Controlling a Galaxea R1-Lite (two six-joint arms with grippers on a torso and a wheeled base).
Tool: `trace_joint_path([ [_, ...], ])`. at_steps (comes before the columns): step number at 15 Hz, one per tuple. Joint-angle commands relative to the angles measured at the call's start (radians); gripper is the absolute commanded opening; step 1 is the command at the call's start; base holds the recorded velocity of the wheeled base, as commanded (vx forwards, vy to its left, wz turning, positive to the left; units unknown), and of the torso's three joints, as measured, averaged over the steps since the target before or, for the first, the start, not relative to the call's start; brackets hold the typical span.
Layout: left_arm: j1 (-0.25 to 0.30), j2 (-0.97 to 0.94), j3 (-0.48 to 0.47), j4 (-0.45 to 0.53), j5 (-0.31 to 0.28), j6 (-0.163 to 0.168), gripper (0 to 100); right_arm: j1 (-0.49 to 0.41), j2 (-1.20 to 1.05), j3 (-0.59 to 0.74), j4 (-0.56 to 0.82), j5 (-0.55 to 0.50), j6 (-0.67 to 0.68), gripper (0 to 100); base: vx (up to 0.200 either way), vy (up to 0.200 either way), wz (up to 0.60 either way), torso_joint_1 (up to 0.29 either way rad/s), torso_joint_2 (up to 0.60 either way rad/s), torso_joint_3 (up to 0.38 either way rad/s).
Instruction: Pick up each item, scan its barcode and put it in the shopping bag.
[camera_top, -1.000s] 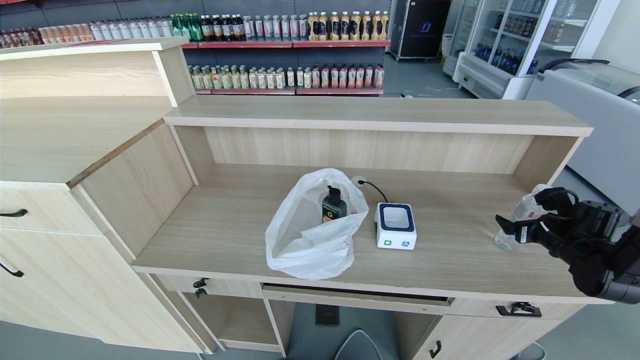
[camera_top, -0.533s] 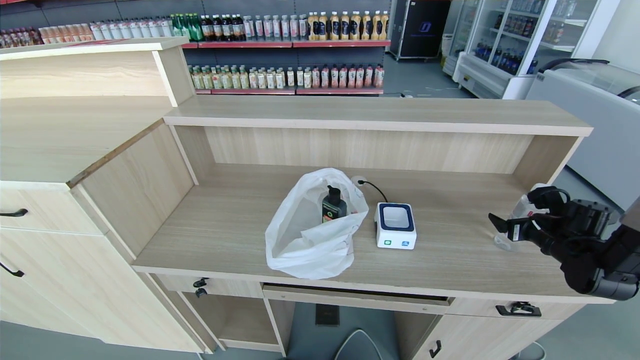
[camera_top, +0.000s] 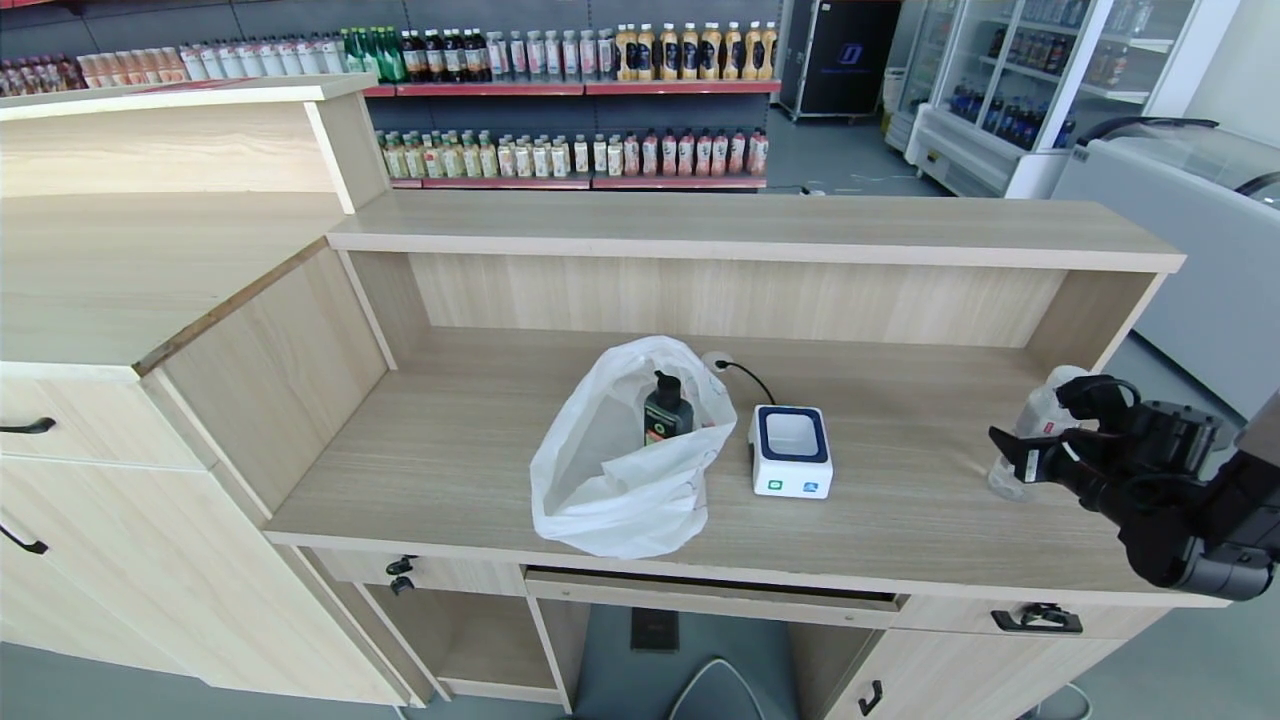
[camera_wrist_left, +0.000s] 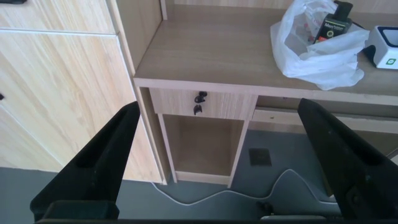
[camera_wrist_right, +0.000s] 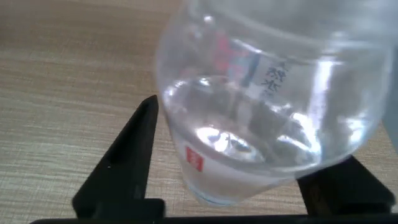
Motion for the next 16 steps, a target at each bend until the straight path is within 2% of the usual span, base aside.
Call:
trace_joint_path([
  [1,0.000,0.000,0.000,0.000,0.000,0.001,100,0.000,0.000,-0.003,0.000,0.001,0.000,0,0.000,0.000,0.00,0.000,0.00,0.000],
  [11,0.000,0.000,0.000,0.000,0.000,0.000,100,0.001,-0.034,0.001,0.003,0.001,0.025,0,0.000,0.000,0.00,0.000,0.00,0.000],
  [13,0.000,0.000,0.000,0.000,0.000,0.000,100,0.009,-0.110,-0.002,0.027,0.006,0.143,0,0.000,0.000,0.00,0.000,0.00,0.000],
  [15,0.000,0.000,0.000,0.000,0.000,0.001,100,0.010,-0.250,-0.011,0.221,0.021,0.226,0,0.000,0.000,0.00,0.000,0.00,0.000],
  [16,0.000,0.000,0.000,0.000,0.000,0.000,100,0.007,-0.457,-0.081,0.563,0.093,0.333,0,0.000,0.000,0.00,0.000,0.00,0.000],
])
